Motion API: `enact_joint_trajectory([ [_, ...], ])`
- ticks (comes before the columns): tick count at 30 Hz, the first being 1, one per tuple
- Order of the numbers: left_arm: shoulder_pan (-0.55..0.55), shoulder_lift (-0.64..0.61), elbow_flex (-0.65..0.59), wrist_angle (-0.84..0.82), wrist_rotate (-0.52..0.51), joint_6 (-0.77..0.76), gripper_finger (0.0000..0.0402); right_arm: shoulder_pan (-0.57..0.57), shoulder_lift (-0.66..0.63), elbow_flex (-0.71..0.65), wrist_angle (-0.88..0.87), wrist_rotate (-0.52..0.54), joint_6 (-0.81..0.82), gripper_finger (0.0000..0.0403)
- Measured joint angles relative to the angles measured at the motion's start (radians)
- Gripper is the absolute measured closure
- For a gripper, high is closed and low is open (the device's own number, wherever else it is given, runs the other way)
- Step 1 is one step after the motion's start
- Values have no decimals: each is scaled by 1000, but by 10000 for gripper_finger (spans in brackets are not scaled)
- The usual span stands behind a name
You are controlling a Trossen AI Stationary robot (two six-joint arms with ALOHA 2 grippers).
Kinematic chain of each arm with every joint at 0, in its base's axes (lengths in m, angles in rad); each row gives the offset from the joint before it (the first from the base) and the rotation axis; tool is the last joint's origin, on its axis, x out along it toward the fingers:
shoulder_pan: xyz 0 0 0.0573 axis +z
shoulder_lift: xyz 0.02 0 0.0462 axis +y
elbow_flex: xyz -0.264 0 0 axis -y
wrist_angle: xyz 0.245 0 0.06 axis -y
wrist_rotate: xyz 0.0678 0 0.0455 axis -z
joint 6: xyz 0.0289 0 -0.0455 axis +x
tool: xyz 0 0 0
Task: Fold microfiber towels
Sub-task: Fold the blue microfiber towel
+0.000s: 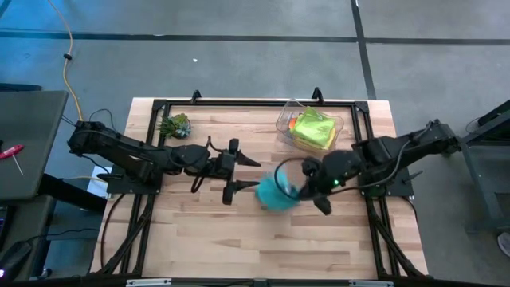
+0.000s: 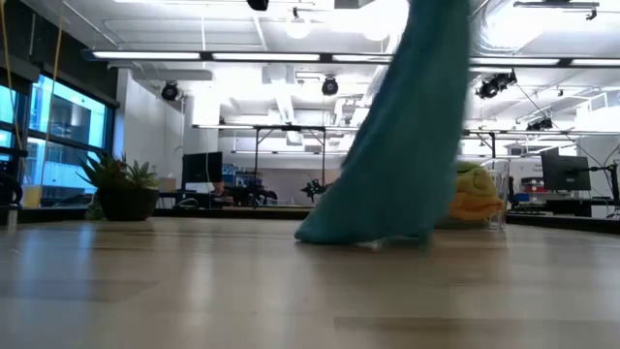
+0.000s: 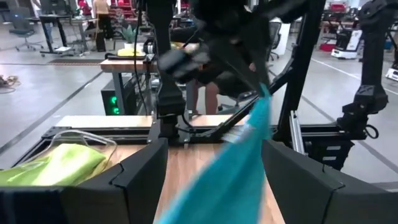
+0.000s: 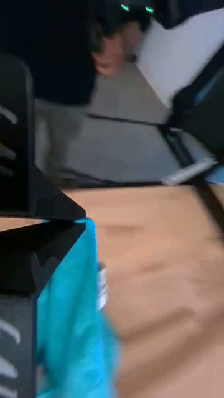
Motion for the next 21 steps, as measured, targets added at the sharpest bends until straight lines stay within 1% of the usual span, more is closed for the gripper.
enact_joint_trajectory([
  [2,0,1,0,-5,-3,0,154,29,4,0,-72,-25,56,403],
  [5,0,25,1,1,-7,-5,154,67,26,0,-180,-7,122,403],
  [8,0,79,1,5,3,-53,154,97,58,0,-209,16,140,403],
  [12,-11,218,0,3,69,-82,154,113,104,0,-202,25,154,403],
  [16,-59,371,0,59,113,-94,154,117,137,0,-202,25,159,403],
  [19,-110,459,-1,89,105,-105,154,117,145,0,-202,42,159,403],
  [21,-148,494,-1,94,47,-100,154,116,145,0,-202,65,160,403],
])
